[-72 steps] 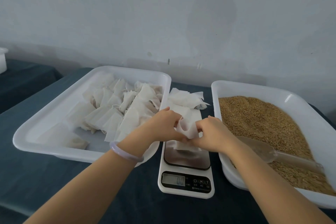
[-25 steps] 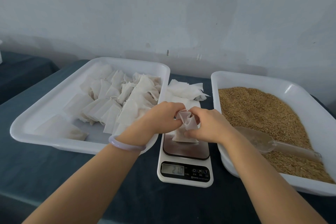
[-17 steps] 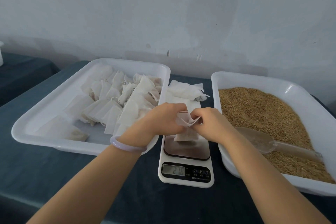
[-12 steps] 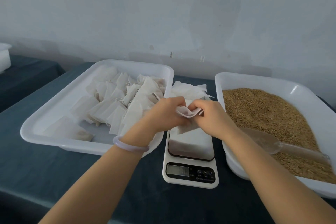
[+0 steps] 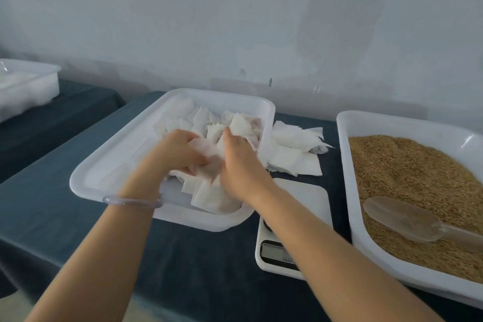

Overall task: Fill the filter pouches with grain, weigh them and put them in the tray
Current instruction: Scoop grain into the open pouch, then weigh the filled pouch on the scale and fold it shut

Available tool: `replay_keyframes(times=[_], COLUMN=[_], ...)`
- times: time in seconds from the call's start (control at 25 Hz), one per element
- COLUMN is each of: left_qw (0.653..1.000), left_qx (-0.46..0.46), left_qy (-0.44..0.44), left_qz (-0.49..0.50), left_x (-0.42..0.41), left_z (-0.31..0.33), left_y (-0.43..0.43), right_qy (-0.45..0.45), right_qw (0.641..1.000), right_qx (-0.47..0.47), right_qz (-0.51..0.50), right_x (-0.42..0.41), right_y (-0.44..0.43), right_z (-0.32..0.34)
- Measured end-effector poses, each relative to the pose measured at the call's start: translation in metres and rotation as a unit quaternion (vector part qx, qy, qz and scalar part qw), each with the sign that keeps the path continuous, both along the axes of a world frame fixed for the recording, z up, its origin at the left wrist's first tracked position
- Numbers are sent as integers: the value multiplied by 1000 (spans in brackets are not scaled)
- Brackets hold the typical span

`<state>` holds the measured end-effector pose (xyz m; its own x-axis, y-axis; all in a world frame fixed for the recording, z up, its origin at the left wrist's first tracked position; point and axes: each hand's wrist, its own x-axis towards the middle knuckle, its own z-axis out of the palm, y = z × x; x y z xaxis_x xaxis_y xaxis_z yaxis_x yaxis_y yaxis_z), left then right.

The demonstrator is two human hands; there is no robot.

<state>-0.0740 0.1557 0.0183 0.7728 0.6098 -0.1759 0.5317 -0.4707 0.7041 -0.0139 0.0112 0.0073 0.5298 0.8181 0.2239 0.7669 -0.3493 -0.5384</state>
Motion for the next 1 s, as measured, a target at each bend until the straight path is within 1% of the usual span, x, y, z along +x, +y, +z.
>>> replay_keyframes(times=[0.08,0.16,0.24,0.36,0.52,0.6,0.68,0.72,0.8,0.92,1.0], left_qw=[995,986,974,945,911,920,933,936,932,938,946], left_qx=[7,12,12,91,195,181,175,189,253,317,320], left_qy=[97,158,210,308,363,346,302,282,239,105,-10], left_qz=[24,50,88,68,10,40,85,96,99,94,57], left_x=[-4,-5,-9,-18,-29,-27,-22,-17,-8,11,26], left_z=[-7,-13,-13,-18,-27,-26,-19,-15,-8,9,20], left_y=[22,41,55,74,72,71,72,72,67,37,1], right_qy=[-36,-80,-79,-70,-79,-80,-63,-50,-21,11,10], right_qw=[996,988,988,991,990,990,994,997,999,998,997], right_qx=[-73,-121,-124,-105,-114,-107,-78,-55,-4,64,81], right_qz=[29,45,44,36,36,34,31,30,26,13,-12], right_x=[-9,-11,-9,-7,-9,-9,-9,-9,-11,-9,2], right_y=[8,10,9,7,7,7,6,5,3,-6,-19], right_z=[-12,-19,-21,-21,-22,-24,-24,-24,-22,-13,-5])
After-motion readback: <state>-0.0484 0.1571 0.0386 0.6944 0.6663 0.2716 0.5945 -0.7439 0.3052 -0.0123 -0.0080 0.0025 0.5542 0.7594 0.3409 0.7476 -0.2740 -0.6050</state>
